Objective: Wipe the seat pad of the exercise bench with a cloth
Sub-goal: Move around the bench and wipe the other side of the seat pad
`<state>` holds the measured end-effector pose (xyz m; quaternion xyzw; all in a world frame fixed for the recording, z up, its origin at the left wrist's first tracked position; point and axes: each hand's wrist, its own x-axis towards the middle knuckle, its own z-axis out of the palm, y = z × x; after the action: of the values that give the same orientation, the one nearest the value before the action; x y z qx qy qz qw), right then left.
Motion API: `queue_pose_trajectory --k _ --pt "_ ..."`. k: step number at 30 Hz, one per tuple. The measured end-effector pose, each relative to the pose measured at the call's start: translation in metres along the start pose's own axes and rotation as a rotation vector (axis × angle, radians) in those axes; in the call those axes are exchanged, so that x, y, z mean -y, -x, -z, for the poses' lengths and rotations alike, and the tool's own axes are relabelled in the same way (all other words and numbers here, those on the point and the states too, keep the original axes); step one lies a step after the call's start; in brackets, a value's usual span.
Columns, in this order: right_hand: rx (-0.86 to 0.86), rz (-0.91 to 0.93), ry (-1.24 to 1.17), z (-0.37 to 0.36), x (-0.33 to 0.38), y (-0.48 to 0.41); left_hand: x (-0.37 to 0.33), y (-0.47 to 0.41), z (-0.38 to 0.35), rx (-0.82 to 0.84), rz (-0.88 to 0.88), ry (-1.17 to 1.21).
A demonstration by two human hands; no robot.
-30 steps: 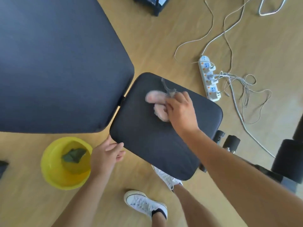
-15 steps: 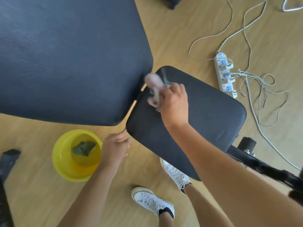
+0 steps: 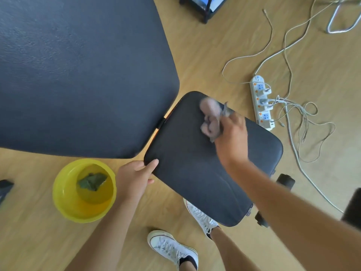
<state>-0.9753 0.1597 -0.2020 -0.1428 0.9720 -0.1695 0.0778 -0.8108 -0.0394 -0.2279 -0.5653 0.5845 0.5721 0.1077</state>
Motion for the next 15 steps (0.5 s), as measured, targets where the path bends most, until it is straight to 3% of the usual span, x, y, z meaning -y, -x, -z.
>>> queue_pose_trajectory --k 2,4,6,8,10,12,13,15 --pt "0.154 0.179 -0.156 -0.012 0.002 0.067 0.0 0.0 -0.007 -0.056 -0.018 -0.017" --pt "0.343 0.483 -0.109 -0.01 -0.002 0.119 -0.001 -0.003 -0.009 -0.058 -0.009 -0.041" --pt "0.323 0.696 -0.056 0.0 -0.036 0.115 -0.003 -0.008 -0.007 -0.051 0.03 -0.048" --pt "0.142 0.53 -0.003 0.013 -0.075 0.075 -0.006 -0.012 -0.007 -0.05 0.048 -0.055" --pt "-0.1 0.088 0.034 0.027 -0.106 0.037 -0.009 -0.013 -0.008 -0.067 0.05 -0.083" --pt "-0.199 -0.244 -0.038 0.027 -0.114 0.034 -0.01 -0.014 -0.008 -0.069 0.06 -0.114" --pt "-0.196 -0.321 -0.083 0.023 -0.106 0.047 -0.011 -0.015 -0.007 -0.063 0.066 -0.123" --pt "-0.133 -0.234 -0.129 0.011 -0.084 0.091 -0.015 -0.013 -0.006 -0.059 0.084 -0.14"
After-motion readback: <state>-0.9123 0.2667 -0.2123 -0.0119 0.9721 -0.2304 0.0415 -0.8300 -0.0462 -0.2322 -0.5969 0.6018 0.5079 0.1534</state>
